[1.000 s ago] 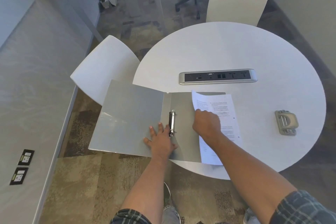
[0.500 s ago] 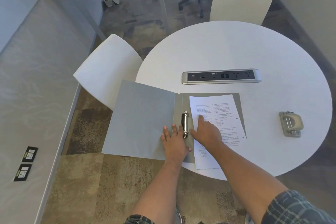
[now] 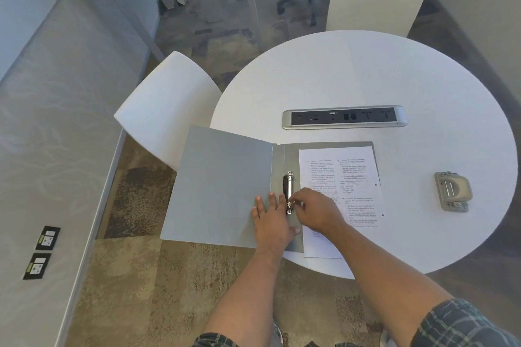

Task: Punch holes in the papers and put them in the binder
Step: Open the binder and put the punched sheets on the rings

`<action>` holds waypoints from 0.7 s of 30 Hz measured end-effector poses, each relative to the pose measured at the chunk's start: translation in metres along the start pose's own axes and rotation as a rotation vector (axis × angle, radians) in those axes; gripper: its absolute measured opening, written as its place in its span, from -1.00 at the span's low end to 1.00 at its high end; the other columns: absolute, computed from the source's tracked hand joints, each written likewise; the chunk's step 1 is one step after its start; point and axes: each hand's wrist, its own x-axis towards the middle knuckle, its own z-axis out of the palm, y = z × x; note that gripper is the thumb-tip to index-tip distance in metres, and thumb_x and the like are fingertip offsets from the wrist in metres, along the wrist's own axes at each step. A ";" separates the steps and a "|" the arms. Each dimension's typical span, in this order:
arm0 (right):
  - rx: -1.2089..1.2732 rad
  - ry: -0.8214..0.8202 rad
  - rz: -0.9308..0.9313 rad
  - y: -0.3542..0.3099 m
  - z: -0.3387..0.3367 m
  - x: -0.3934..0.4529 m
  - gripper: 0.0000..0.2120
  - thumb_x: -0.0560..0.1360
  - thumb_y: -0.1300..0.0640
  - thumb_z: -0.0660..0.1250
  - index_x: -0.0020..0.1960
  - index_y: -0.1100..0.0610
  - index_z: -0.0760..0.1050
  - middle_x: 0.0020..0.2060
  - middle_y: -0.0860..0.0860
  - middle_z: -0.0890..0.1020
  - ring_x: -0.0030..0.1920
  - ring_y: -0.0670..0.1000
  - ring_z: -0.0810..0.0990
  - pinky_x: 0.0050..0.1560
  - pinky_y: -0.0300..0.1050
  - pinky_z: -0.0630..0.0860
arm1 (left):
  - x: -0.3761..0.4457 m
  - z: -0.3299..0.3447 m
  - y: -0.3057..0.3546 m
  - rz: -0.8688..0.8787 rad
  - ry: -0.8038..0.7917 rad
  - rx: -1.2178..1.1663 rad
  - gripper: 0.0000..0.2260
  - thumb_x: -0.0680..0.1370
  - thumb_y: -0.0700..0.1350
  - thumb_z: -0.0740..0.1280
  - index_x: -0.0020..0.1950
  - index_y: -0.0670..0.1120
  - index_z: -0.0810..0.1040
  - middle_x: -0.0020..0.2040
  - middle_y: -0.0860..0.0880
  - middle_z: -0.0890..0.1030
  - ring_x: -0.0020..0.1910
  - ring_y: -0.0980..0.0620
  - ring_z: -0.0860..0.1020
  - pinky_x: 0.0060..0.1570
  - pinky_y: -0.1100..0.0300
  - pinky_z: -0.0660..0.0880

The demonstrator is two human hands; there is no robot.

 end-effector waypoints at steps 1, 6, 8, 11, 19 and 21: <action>0.037 -0.032 -0.029 0.002 0.003 -0.003 -0.69 0.48 0.16 0.30 0.18 -0.01 0.62 0.03 -0.08 0.61 -0.05 0.01 0.61 -0.08 -0.06 0.57 | 0.001 0.000 0.000 0.005 -0.001 -0.013 -0.11 0.53 0.18 0.43 0.69 0.02 -0.02 0.69 -0.09 -0.04 0.64 -0.31 -0.18 0.60 -0.18 -0.13; 0.264 -0.063 0.010 0.013 0.010 -0.005 -0.64 0.31 0.20 0.38 0.09 -0.01 0.61 -0.01 -0.10 0.54 -0.08 -0.09 0.60 -0.01 -0.12 0.57 | 0.002 -0.004 -0.004 0.030 -0.038 -0.119 -0.19 0.50 0.10 0.50 0.63 0.00 0.13 0.69 -0.12 -0.02 0.63 -0.36 -0.17 0.59 -0.21 -0.12; 0.331 -0.074 0.057 0.015 0.010 -0.003 -0.67 0.35 0.28 0.38 0.06 0.01 0.61 0.02 -0.07 0.52 -0.05 -0.10 0.59 -0.01 -0.21 0.51 | 0.003 -0.005 -0.008 0.043 -0.036 -0.212 -0.32 0.50 0.00 0.53 0.51 0.02 0.25 0.69 -0.12 -0.01 0.63 -0.35 -0.18 0.59 -0.22 -0.14; 0.358 -0.133 0.087 0.018 0.010 0.002 -0.65 0.36 0.34 0.37 0.07 0.02 0.59 0.06 -0.02 0.46 -0.02 -0.07 0.57 0.06 -0.20 0.51 | 0.006 -0.006 -0.014 0.061 -0.062 -0.290 -0.42 0.48 -0.06 0.54 0.40 0.06 0.31 0.69 -0.09 -0.02 0.63 -0.34 -0.20 0.57 -0.23 -0.17; 0.265 -0.193 0.052 0.023 0.010 0.010 -0.69 0.44 0.36 0.30 0.11 0.07 0.55 0.05 0.00 0.41 0.01 -0.01 0.52 0.17 -0.06 0.53 | 0.013 -0.005 -0.018 0.079 -0.088 -0.273 -0.41 0.47 -0.09 0.54 0.37 0.08 0.30 0.68 -0.01 0.02 0.62 -0.37 -0.09 0.55 -0.32 -0.11; 0.259 -0.203 0.033 0.025 0.009 0.009 -0.68 0.45 0.38 0.29 0.12 0.08 0.54 0.06 0.01 0.40 0.00 -0.04 0.51 0.16 -0.10 0.52 | 0.013 -0.005 -0.017 0.076 -0.094 -0.287 -0.41 0.47 -0.10 0.55 0.36 0.08 0.30 0.68 -0.02 0.04 0.62 -0.37 -0.09 0.55 -0.32 -0.11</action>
